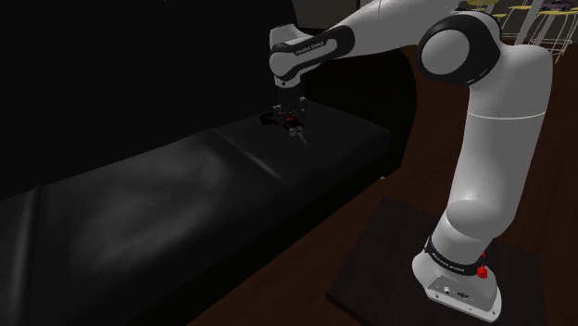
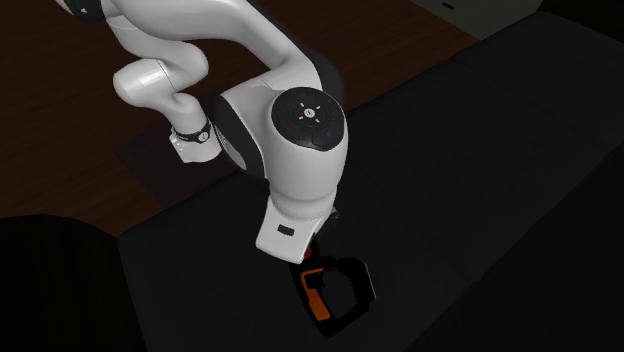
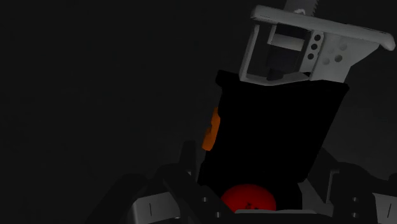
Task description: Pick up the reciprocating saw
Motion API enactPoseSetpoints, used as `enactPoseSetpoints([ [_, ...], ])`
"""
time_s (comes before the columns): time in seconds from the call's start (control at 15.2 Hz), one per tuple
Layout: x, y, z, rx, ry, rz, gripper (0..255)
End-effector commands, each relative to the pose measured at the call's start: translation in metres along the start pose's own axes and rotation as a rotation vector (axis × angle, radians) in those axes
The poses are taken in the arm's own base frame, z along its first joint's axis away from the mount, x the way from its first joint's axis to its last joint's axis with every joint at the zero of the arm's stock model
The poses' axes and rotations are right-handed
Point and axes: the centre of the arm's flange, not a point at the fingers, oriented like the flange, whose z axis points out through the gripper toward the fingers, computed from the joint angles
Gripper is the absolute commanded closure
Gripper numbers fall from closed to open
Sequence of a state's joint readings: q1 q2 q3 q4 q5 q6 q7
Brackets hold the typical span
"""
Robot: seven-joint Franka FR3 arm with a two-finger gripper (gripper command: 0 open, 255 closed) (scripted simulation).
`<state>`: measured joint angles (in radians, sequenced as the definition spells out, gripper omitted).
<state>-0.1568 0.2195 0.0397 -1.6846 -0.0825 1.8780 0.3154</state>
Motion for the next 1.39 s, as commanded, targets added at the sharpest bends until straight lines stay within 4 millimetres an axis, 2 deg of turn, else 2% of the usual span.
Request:
enactPoseSetpoints([
  [0.0, 0.0, 0.0, 0.001, 0.0, -0.001, -0.001, 255],
  [0.26, 0.0, 0.0, 0.001, 0.0, -0.001, -0.001, 255],
  [1.25, 0.0, 0.006, -0.078, 0.0, -0.001, -0.001, 255],
  [1.32, 0.0, 0.006, -0.078, 0.0, -0.001, -0.001, 255],
])
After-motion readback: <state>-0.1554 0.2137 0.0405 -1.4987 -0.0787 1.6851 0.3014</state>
